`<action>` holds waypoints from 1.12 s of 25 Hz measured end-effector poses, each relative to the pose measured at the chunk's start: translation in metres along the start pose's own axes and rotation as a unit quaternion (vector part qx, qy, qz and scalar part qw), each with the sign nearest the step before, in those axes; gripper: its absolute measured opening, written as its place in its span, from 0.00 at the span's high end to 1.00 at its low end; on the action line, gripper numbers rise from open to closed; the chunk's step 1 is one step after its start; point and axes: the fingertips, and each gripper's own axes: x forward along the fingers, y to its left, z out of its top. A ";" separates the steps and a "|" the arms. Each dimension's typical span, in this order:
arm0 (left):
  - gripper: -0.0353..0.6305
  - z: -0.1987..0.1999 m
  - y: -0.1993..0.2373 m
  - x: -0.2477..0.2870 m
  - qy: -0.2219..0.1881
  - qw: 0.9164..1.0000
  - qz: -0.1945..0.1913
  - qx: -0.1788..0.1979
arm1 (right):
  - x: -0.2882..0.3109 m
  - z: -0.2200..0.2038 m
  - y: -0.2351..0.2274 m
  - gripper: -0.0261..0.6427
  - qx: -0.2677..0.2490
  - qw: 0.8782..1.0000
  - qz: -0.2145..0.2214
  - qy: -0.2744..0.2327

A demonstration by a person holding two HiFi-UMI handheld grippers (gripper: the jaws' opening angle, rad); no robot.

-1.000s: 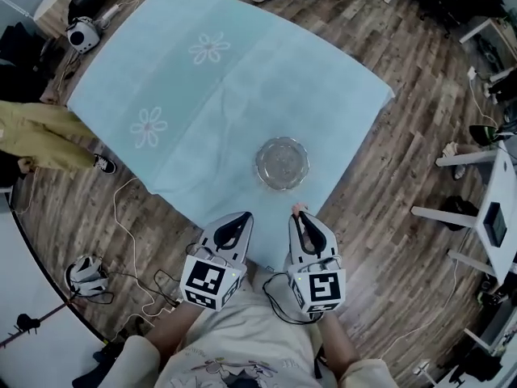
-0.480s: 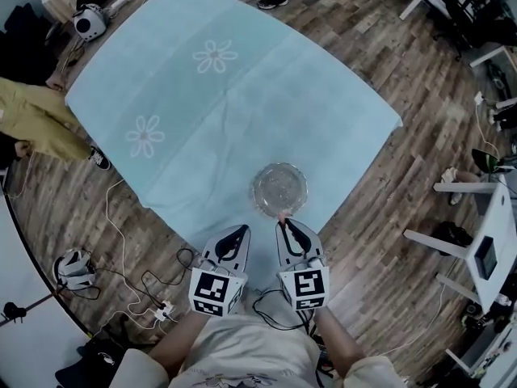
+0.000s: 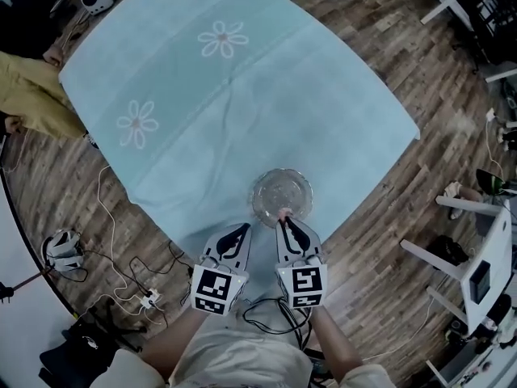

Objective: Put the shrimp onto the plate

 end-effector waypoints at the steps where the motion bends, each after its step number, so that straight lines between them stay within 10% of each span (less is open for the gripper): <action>1: 0.95 -0.002 0.001 0.004 0.002 1.000 -0.002 0.000 | 0.005 -0.002 -0.002 0.86 -0.002 1.000 0.000 0.004; 28: 0.95 -0.035 0.039 0.035 0.013 0.999 0.006 -0.043 | 0.081 -0.040 -0.022 0.86 -0.009 0.985 -0.031 0.169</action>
